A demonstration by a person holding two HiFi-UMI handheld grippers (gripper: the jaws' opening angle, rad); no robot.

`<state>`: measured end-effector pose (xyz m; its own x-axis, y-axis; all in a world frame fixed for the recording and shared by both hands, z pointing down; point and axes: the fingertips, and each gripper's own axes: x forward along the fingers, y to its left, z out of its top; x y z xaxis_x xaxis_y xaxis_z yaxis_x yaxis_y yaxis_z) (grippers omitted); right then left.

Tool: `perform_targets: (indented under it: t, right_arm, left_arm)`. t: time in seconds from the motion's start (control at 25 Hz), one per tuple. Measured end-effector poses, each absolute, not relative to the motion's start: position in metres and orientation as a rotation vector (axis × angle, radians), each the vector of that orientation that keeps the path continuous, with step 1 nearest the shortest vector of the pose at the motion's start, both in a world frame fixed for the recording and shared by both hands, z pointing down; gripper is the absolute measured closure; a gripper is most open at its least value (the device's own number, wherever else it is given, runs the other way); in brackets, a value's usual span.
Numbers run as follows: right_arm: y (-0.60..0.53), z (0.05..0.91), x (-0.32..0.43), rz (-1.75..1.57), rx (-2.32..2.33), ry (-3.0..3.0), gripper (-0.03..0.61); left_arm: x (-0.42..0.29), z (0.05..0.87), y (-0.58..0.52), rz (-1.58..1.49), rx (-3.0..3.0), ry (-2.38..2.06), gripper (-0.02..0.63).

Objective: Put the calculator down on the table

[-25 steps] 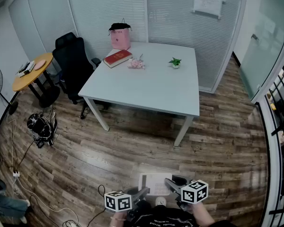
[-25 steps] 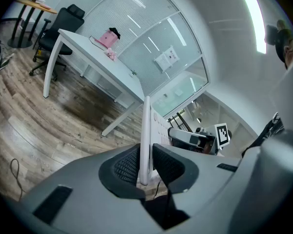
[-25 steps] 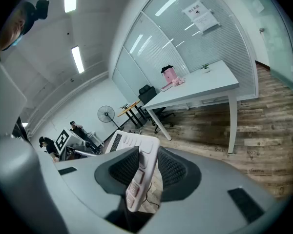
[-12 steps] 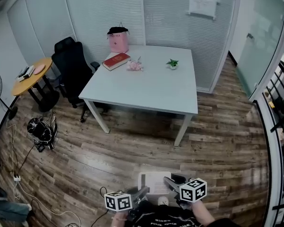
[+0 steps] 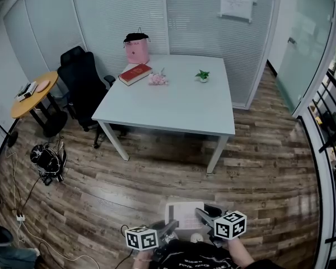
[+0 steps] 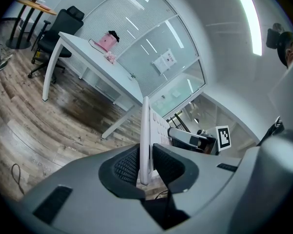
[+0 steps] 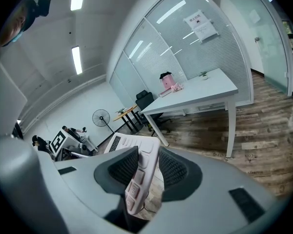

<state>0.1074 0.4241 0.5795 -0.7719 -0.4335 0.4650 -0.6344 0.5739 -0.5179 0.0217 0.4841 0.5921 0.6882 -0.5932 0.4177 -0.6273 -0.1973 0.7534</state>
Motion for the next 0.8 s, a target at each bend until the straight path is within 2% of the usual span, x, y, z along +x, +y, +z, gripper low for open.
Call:
perform_targets:
  t: [0.8]
  right_arm:
    - [0.374,0.594,0.062,1.087,0.922,-2.510,0.445]
  left_arm:
    - [-0.024,0.604,0.433,0.067,1.875,-0.951,0.526]
